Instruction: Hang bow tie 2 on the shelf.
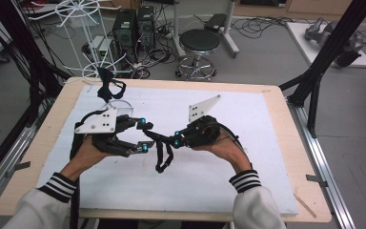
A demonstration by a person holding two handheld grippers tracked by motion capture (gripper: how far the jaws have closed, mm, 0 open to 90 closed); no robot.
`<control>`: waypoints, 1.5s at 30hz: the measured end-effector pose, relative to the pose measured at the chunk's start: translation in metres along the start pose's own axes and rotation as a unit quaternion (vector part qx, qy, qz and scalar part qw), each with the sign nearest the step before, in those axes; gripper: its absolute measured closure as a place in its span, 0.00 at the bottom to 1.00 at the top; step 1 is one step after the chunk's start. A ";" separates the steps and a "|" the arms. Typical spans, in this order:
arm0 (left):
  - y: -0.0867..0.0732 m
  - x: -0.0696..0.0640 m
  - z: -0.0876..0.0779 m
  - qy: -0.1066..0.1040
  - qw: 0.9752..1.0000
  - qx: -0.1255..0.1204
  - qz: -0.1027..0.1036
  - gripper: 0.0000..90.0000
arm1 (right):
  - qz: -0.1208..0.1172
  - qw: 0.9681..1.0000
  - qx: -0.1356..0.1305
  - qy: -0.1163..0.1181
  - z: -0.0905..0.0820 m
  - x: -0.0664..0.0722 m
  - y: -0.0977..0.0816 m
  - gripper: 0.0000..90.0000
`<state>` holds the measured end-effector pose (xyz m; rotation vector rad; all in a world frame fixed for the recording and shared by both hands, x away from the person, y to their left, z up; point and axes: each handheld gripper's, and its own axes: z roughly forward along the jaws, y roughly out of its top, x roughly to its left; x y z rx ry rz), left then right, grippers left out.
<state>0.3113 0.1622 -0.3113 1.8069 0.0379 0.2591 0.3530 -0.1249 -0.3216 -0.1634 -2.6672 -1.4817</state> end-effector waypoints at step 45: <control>-0.003 0.000 -0.032 0.049 0.998 -0.025 -0.013 0.92 | -0.046 0.992 -0.041 -0.113 -0.004 0.017 -0.003 0.01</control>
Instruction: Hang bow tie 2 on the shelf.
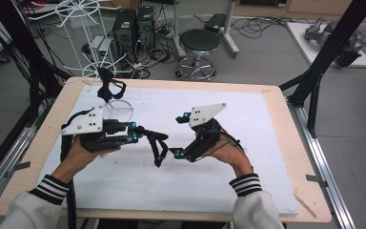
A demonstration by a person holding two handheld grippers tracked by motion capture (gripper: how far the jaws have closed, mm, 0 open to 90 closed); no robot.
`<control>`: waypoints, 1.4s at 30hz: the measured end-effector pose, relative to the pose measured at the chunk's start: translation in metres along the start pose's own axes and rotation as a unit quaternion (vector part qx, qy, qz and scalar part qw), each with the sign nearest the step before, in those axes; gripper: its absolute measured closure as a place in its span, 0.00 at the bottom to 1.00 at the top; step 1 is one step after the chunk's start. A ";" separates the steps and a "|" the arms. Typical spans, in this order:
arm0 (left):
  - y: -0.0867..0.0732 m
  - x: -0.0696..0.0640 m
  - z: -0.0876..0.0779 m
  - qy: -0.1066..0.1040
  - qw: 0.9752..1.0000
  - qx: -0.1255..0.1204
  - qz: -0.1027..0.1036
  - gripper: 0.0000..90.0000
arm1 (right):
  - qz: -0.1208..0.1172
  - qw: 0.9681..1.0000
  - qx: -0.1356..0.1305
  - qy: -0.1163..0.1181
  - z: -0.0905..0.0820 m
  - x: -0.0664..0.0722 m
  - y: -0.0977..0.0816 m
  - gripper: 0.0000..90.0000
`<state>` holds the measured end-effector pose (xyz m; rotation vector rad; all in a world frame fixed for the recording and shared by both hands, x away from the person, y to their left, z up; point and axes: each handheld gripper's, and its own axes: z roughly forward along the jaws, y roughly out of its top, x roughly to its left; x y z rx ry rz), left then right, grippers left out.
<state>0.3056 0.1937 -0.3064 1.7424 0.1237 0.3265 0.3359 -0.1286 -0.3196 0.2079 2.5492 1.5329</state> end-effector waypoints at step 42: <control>0.016 0.028 -0.108 0.190 0.981 -0.039 0.007 0.92 | 0.098 0.968 -0.120 -0.196 -0.089 0.033 -0.113 0.01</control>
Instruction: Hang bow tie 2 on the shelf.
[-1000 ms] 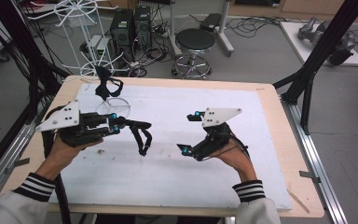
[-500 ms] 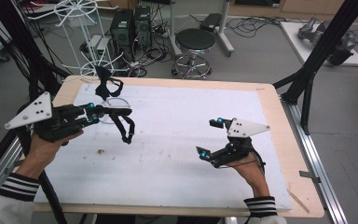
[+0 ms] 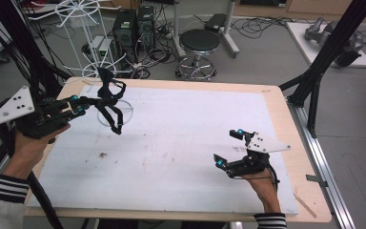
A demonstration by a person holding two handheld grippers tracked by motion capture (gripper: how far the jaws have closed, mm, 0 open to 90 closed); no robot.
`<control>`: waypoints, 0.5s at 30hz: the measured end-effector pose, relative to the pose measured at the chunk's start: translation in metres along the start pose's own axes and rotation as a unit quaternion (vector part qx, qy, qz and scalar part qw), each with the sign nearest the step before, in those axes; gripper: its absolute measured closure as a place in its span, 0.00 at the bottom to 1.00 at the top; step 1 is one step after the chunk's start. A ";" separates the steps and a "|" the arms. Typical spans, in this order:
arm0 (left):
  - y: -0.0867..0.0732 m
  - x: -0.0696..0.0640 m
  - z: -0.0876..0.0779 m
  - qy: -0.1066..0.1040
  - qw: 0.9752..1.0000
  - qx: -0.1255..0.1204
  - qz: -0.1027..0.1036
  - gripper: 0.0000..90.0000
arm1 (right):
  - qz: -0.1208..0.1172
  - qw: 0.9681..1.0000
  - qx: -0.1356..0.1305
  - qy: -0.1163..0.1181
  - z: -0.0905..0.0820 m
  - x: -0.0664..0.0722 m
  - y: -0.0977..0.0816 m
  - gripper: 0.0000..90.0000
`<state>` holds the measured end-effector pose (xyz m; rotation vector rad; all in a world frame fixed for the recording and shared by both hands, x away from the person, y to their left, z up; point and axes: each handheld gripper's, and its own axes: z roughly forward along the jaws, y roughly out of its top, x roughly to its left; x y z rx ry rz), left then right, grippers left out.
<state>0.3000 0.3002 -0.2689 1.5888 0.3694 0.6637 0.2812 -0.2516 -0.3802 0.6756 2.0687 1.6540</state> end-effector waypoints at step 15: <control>0.001 0.022 -0.020 0.076 0.997 0.000 -0.002 0.92 | 0.017 0.999 -0.009 -0.044 -0.008 -0.001 -0.025 0.01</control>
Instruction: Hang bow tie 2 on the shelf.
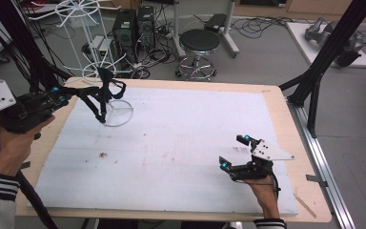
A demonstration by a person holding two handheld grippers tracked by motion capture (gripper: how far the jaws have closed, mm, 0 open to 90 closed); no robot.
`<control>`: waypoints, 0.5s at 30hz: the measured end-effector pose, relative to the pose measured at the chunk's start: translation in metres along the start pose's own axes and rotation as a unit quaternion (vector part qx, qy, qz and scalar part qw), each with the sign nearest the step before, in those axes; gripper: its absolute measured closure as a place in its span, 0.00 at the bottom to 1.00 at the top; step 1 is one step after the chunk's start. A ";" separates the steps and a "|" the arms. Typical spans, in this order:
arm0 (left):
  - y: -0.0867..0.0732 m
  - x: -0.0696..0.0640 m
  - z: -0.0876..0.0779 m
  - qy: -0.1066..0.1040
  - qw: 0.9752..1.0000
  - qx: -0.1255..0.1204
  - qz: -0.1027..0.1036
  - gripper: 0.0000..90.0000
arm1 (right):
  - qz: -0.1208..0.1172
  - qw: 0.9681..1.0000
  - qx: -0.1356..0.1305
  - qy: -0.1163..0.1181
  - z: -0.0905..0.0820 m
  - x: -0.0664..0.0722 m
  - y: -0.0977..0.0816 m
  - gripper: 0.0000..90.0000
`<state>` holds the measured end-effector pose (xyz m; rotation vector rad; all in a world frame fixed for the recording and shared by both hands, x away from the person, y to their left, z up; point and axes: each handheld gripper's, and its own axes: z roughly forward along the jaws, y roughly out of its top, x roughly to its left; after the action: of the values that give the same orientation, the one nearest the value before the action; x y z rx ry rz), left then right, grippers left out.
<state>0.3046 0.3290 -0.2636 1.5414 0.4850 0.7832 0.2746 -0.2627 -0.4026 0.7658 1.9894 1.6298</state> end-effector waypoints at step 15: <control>-0.001 0.014 0.002 0.037 0.999 0.003 0.001 0.92 | 0.001 1.000 0.010 -0.005 0.003 0.003 -0.001 0.01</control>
<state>0.3157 0.3375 -0.2619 1.5230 0.5409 0.8440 0.2738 -0.2590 -0.4045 0.7826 2.0017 1.6077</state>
